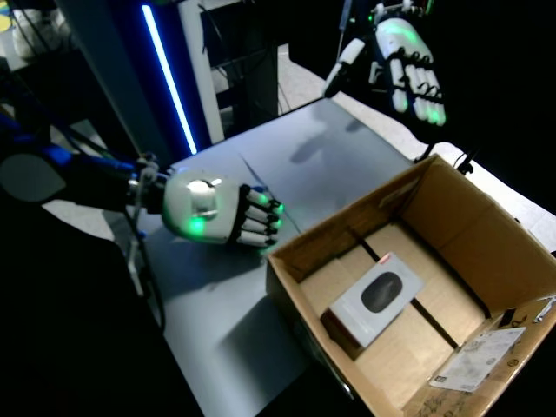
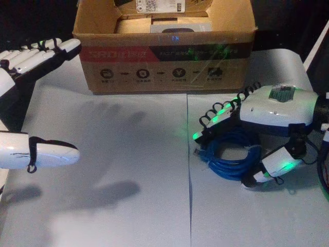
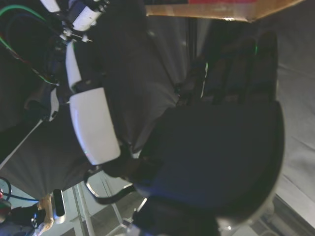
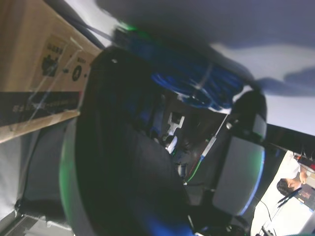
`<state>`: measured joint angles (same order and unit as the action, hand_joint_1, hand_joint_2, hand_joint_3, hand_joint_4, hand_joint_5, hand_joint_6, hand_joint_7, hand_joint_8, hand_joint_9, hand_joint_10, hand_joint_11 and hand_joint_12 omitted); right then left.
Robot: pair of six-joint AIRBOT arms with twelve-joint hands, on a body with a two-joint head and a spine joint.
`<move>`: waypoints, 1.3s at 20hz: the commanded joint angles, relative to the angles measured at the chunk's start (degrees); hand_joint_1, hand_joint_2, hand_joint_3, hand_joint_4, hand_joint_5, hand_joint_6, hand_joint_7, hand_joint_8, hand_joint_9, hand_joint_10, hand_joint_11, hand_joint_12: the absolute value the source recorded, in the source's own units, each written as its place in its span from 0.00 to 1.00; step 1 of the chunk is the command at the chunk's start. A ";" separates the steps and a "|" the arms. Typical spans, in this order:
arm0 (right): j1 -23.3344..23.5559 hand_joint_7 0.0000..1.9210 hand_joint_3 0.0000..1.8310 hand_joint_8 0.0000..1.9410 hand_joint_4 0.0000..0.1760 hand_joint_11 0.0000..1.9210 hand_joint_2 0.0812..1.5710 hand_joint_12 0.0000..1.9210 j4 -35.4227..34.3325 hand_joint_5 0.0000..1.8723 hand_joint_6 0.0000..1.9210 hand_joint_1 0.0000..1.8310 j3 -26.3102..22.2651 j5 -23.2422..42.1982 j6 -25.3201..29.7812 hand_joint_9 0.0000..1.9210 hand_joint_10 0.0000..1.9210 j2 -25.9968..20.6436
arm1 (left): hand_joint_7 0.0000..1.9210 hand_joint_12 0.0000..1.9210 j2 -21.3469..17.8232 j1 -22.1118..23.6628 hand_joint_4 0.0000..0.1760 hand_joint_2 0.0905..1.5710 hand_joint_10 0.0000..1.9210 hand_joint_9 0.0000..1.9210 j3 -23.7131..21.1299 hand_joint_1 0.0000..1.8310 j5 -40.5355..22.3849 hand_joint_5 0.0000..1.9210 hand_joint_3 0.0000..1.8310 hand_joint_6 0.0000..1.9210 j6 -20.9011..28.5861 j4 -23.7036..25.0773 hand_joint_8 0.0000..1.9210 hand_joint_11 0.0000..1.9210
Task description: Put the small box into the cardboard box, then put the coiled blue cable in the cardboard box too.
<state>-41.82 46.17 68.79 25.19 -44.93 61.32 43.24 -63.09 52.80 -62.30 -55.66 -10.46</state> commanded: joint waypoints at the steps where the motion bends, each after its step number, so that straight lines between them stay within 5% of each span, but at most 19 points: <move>1: -0.25 0.24 0.00 0.92 0.00 0.48 0.79 1.00 1.07 0.38 0.69 0.62 -0.13 0.36 -0.08 0.42 1.00 0.47 | 0.00 0.08 0.05 0.36 1.00 0.49 0.00 0.00 0.04 0.32 -7.25 0.00 0.00 0.00 0.37 -0.55 0.00 0.00; 2: -0.25 0.22 0.00 0.98 0.00 0.50 0.78 1.00 1.07 0.39 0.70 0.61 -0.13 0.36 -0.08 0.44 1.00 0.47 | 0.00 0.08 0.08 0.33 1.00 0.49 0.00 0.00 0.04 0.32 -7.25 0.00 0.00 0.00 0.39 -0.56 0.00 0.00; 4: -0.25 0.33 0.01 1.00 0.00 0.58 0.82 1.00 1.07 0.34 0.80 0.59 -0.12 0.36 -0.08 0.52 1.00 0.47 | 0.00 0.09 0.16 0.27 1.00 0.50 0.00 0.00 0.07 0.32 -7.27 0.00 0.00 0.00 0.42 -0.58 0.00 0.00; 5: -0.25 0.37 0.00 1.00 0.00 0.61 0.78 1.00 1.06 0.31 0.89 0.80 -0.12 0.37 -0.08 0.55 1.00 0.48 | 0.00 0.09 0.24 0.26 1.00 0.49 0.00 0.00 0.13 0.32 -7.29 0.00 0.00 0.00 0.46 -0.62 0.00 0.00; 9: 0.95 0.42 0.00 1.00 0.00 0.74 0.77 1.00 0.47 0.37 0.99 0.83 -0.19 0.47 -0.08 0.64 1.00 0.23 | 0.00 0.09 0.58 0.15 1.00 0.49 0.00 0.00 0.34 0.32 -7.31 0.00 0.00 0.00 0.72 -0.78 0.00 0.01; 15: 3.75 0.47 0.00 1.00 0.00 0.86 0.78 1.00 -4.46 0.42 1.00 0.82 -2.41 8.71 -0.08 0.73 1.00 -3.82 | 0.00 0.10 0.55 -0.49 1.00 0.50 0.00 0.00 0.36 0.30 -8.46 0.00 0.00 0.00 1.02 -1.25 0.00 0.02; 17: 4.71 0.49 0.00 1.00 0.10 0.88 0.81 1.00 -5.99 0.42 1.00 0.81 -3.71 11.58 -0.08 0.75 1.00 -5.79 | 0.00 0.11 0.55 -0.51 1.00 0.50 0.00 0.00 0.37 0.32 -8.74 0.01 0.00 0.00 1.02 -1.42 0.00 0.01; 18: 5.12 0.52 0.00 1.00 0.00 0.89 0.81 1.00 -7.54 0.44 1.00 0.82 -4.37 11.89 -0.08 0.77 1.00 -6.58 | 0.00 0.11 0.60 -0.52 1.00 0.49 0.00 0.00 0.36 0.32 -8.77 0.01 0.00 0.00 1.02 -1.46 0.00 0.01; 23: 7.06 0.56 0.00 1.00 0.00 0.88 0.82 1.00 -10.64 0.39 1.00 0.85 -6.19 18.88 -0.09 0.78 1.00 -10.58 | 0.00 0.12 0.64 -0.61 1.00 0.50 0.00 0.01 0.31 0.30 -8.96 0.01 0.00 0.00 1.05 -1.52 0.00 0.02; 25: 9.16 0.55 0.00 1.00 0.00 0.86 0.81 1.00 -10.98 0.34 1.00 0.87 -6.90 20.64 -0.09 0.78 1.00 -11.87 | 0.00 0.20 0.64 -0.62 1.00 0.50 0.00 0.02 0.29 0.30 -9.29 0.02 0.00 0.00 1.06 -1.57 0.00 0.00; 26: 9.69 0.54 0.04 1.00 0.00 0.88 0.83 1.00 -12.60 0.30 0.90 0.62 -7.02 23.07 -0.10 0.79 1.00 -12.43 | 0.00 0.22 0.70 -0.66 1.00 0.50 0.00 0.02 0.28 0.30 -9.42 0.01 0.00 0.00 1.07 -1.61 0.00 0.00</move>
<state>-32.67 35.59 62.11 41.28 -45.23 48.64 43.55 -63.94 52.86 -64.58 -54.89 -11.55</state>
